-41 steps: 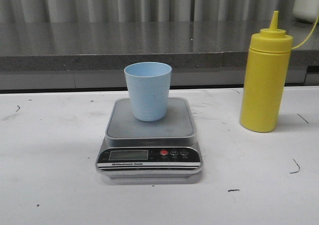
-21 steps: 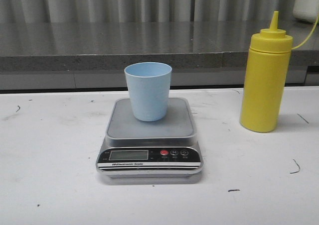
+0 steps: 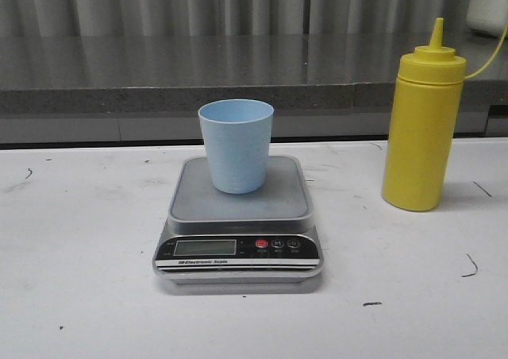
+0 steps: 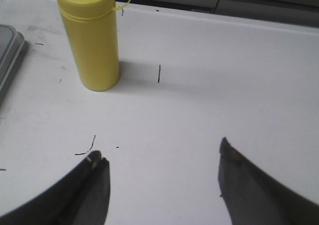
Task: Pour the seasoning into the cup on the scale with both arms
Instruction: 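Open the left gripper and withdraw it from the cup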
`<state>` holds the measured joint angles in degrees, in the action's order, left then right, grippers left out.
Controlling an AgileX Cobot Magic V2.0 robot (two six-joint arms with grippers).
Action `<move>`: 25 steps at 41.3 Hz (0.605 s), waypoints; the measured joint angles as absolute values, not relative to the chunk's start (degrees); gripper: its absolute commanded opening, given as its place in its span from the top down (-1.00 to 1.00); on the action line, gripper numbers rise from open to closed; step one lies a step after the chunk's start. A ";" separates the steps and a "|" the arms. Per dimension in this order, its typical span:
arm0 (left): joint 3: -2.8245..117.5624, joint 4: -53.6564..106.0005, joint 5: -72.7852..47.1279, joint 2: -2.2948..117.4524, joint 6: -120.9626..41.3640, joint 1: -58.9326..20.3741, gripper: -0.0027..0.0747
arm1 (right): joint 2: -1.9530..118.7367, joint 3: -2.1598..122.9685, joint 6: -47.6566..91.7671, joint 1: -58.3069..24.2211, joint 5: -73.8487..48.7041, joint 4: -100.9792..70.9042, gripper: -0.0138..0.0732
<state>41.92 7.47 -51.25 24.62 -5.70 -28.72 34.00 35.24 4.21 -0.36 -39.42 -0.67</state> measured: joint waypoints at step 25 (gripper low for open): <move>41.82 7.47 -51.14 24.55 -5.44 -28.72 -0.04 | 35.84 35.24 5.19 -2.71 -37.75 -0.77 -0.73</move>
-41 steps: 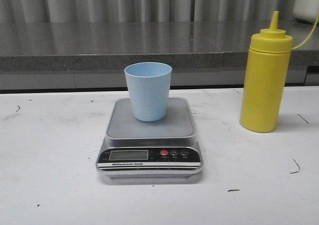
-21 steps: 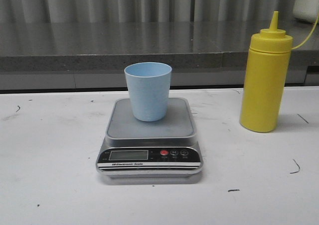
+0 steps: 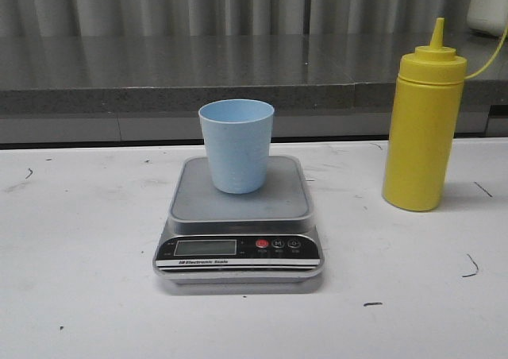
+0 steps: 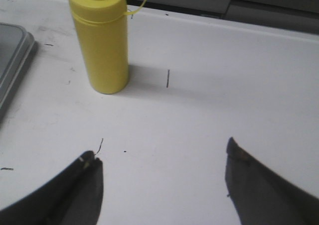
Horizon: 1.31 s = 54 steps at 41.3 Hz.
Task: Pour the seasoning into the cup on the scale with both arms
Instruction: 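Open the left gripper and withdraw it from the cup, then reach the right gripper to the yellow squeeze bottle and grasp it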
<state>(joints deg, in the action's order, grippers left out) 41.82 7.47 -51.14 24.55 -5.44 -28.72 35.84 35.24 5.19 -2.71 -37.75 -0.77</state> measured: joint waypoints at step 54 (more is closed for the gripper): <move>41.82 7.47 -51.04 24.55 -5.44 -28.72 -0.04 | 91.89 25.00 -0.82 -14.88 40.69 -10.14 -0.73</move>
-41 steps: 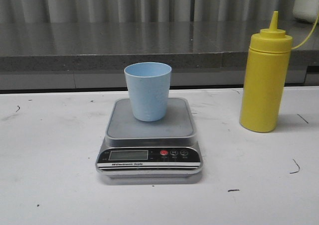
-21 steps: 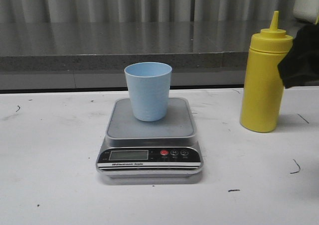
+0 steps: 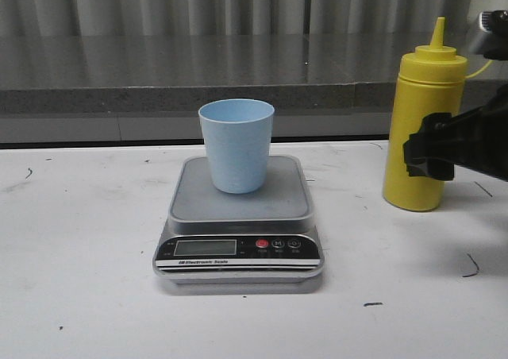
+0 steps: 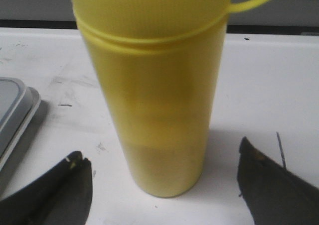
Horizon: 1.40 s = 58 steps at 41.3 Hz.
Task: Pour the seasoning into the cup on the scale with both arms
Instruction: 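Reach the right gripper to the yellow squeeze bottle and grasp it, then lift the yellow bottle and tilt its nozzle down toward the cup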
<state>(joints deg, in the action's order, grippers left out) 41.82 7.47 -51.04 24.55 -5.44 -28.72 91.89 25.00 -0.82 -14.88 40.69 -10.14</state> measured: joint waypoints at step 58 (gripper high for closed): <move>41.82 7.47 -51.04 24.55 -5.44 -28.72 -0.04 | 91.51 38.85 8.83 -14.88 28.24 -9.56 -0.18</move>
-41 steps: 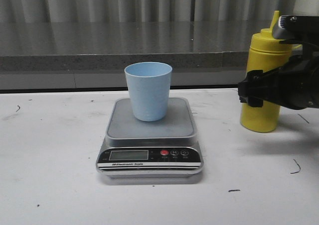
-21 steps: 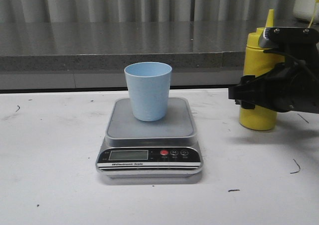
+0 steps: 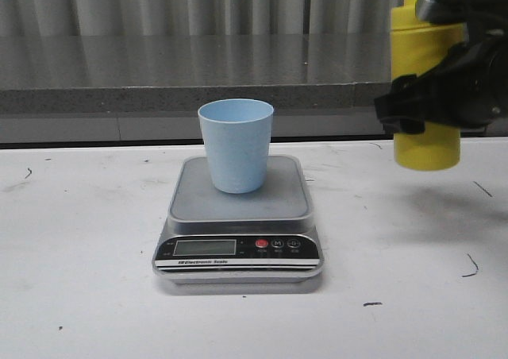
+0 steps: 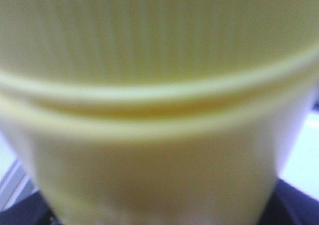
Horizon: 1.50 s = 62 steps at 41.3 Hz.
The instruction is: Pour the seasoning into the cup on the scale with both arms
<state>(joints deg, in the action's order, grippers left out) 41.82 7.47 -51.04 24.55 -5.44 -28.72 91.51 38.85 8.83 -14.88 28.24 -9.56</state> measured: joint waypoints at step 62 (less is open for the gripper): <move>41.82 7.47 -51.04 24.55 -5.44 -28.72 -0.04 | 97.56 68.36 6.47 -38.87 -44.29 68.22 -0.06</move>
